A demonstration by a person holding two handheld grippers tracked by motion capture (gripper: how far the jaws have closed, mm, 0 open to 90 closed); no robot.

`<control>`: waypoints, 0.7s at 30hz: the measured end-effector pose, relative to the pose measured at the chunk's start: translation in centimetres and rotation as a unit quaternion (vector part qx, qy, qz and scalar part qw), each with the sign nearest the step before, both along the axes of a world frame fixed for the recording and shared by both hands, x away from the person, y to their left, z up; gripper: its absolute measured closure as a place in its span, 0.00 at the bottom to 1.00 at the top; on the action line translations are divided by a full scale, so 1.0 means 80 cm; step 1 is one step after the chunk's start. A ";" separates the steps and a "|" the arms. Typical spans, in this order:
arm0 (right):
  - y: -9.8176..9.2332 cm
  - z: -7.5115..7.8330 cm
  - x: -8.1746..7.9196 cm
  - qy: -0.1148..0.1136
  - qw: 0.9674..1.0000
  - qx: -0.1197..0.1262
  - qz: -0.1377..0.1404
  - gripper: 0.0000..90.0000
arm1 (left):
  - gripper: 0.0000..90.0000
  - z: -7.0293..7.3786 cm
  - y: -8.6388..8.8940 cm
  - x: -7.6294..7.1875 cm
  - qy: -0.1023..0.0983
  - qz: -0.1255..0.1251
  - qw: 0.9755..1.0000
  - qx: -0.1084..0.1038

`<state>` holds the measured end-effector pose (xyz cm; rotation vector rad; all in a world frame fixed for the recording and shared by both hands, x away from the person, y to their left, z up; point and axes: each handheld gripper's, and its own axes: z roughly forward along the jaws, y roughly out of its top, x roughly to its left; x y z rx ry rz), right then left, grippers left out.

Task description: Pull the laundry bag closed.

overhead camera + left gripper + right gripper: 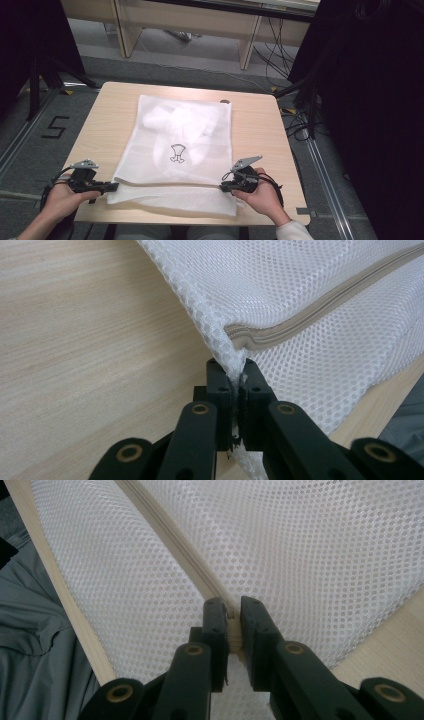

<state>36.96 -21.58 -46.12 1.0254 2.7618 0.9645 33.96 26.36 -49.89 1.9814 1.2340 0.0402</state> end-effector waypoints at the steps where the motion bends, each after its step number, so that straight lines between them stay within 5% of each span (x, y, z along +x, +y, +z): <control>1: -0.001 -0.001 0.001 -0.004 1.000 0.000 0.005 0.92 | 0.95 0.000 0.000 0.000 0.000 0.000 1.000 0.000; 7: -0.010 -0.001 0.001 0.005 1.000 -0.001 -0.002 0.92 | 0.95 0.000 0.000 0.000 0.000 0.000 1.000 0.000; 9: -0.009 -0.003 -0.003 0.010 1.000 0.007 -0.024 0.92 | 0.95 0.000 0.000 0.000 0.000 0.000 1.000 0.000; 10: -0.010 -0.005 0.000 -0.005 1.000 0.005 -0.021 0.92 | 0.95 0.000 0.000 0.000 0.001 0.000 1.000 -0.002; 21: -0.023 -0.004 -0.003 0.027 1.000 -0.003 -0.012 0.92 | 0.95 -0.001 0.000 0.000 0.003 -0.002 1.000 0.000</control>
